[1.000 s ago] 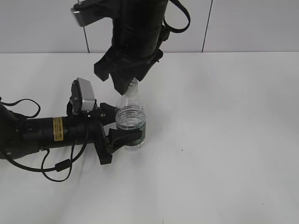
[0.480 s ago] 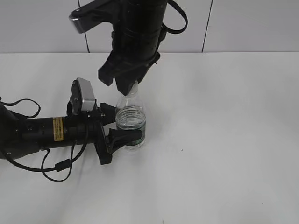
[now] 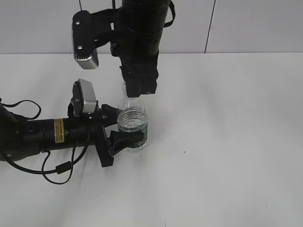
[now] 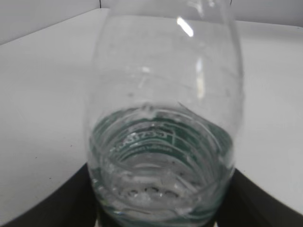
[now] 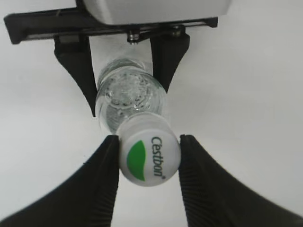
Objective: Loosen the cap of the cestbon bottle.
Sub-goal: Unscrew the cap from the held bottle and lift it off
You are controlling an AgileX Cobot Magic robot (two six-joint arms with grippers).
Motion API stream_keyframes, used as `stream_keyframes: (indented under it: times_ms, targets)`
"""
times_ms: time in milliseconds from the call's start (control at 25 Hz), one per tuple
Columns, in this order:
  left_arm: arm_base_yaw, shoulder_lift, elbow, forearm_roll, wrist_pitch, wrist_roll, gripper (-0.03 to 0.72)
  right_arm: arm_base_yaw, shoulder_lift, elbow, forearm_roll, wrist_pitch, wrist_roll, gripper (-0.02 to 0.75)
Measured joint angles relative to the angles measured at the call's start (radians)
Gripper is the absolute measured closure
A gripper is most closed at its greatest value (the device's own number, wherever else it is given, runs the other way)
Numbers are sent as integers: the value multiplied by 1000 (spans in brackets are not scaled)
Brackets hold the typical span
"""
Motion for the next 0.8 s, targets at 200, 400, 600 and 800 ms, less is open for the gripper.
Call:
stream_keyframes:
  times_ms: [200, 400, 600, 800]
  targets:
    - [0, 0, 0, 3, 0, 1, 274, 0, -2, 0, -3, 2, -147, 445]
    - [0, 0, 0, 9, 0, 3, 274, 0, -3, 0, -3, 3, -171, 445]
    - [0, 0, -1, 14, 0, 3, 274, 0, -3, -11, -3, 11, -288, 445]
    - [0, 0, -1, 15, 0, -3, 274, 0, -3, -28, -4, 13, -410, 445]
